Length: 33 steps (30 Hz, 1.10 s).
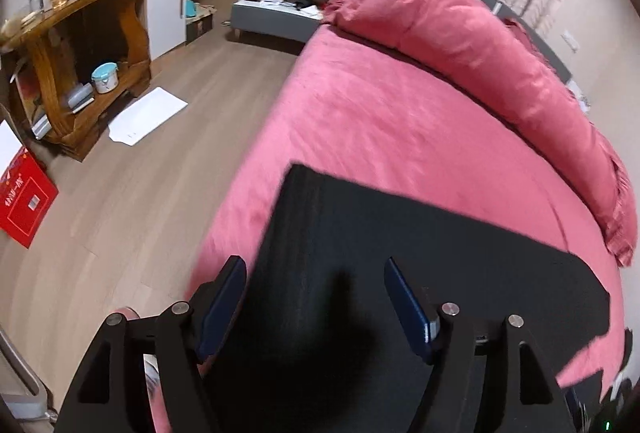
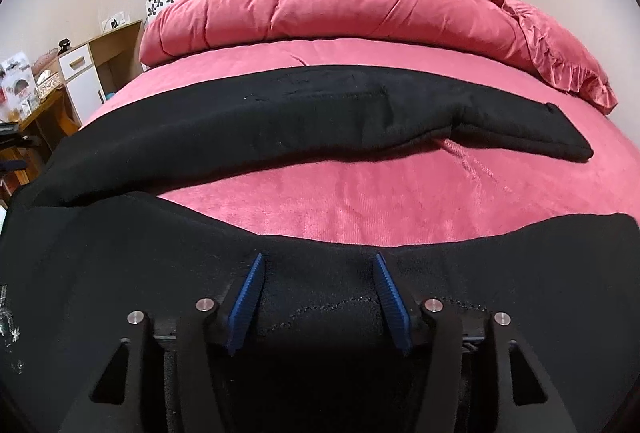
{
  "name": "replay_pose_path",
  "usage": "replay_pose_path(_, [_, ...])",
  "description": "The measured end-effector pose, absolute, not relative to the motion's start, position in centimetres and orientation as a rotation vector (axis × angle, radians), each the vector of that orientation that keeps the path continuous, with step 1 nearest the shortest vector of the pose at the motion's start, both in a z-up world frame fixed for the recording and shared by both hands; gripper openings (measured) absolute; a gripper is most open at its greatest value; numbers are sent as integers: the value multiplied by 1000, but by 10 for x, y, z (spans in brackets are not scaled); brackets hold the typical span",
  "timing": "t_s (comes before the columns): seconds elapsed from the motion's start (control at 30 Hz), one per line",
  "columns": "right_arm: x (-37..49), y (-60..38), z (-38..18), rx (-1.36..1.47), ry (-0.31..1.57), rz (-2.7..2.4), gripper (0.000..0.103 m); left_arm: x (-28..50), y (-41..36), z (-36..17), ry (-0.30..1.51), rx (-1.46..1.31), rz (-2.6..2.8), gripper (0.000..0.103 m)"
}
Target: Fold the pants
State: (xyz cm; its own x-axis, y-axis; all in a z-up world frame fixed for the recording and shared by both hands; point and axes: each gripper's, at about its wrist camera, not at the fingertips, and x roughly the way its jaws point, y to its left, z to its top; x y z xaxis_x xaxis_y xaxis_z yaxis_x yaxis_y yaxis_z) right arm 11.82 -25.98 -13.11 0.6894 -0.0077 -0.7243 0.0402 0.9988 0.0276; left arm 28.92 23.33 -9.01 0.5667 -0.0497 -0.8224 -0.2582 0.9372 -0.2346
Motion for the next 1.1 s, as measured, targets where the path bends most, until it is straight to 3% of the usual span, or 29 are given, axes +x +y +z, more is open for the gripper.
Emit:
replay_pose_path(0.4, [117, -257, -133, 39, 820, -14, 65, 369, 245, -130, 1036, -387, 50, 70])
replay_pose_path(0.47, [117, -257, -134, 37, 821, -15, 65, 370, 242, -138, 1049, -356, 68, 61])
replay_pose_path(0.53, [117, -257, -134, 35, 821, -16, 65, 367, 238, -136, 1017, -329, 65, 35])
replay_pose_path(0.63, [117, -256, -134, 31, 822, -18, 65, 361, 236, -129, 1000, -335, 32, 15])
replay_pose_path(0.8, [117, -256, -134, 29, 823, -18, 65, 330, 222, -96, 895, -263, 12, 12])
replay_pose_path(1.1, [117, -256, -134, 29, 824, -16, 65, 224, 211, -39, 723, -389, -102, 12])
